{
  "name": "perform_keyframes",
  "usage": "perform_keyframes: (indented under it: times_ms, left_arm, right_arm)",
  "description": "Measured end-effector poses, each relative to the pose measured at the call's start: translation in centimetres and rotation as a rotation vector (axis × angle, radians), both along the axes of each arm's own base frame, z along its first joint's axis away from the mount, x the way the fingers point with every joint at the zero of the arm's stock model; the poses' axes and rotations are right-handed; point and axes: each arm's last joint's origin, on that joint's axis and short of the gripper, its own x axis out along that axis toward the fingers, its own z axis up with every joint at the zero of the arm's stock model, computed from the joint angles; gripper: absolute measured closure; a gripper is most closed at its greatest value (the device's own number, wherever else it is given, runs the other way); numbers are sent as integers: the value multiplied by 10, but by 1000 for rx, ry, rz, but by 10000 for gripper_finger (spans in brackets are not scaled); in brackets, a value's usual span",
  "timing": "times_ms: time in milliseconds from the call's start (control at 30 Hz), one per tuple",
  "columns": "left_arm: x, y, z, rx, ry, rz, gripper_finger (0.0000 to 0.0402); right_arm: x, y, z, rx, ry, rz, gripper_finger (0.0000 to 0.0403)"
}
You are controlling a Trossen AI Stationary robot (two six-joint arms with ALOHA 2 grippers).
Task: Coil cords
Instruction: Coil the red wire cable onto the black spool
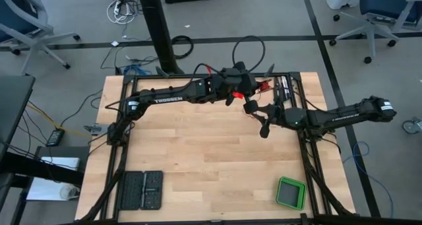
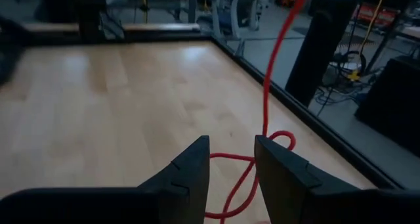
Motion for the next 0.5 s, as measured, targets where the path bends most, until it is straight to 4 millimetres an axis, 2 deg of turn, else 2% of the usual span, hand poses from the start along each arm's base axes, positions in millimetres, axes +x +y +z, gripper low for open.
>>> perform_keyframes:
  times_ms: [500]
  left_arm:
    - [1,-2,0,-22,-9,-40,399]
  right_arm:
    - [-3,-11,-10,-63,133,-130,286]
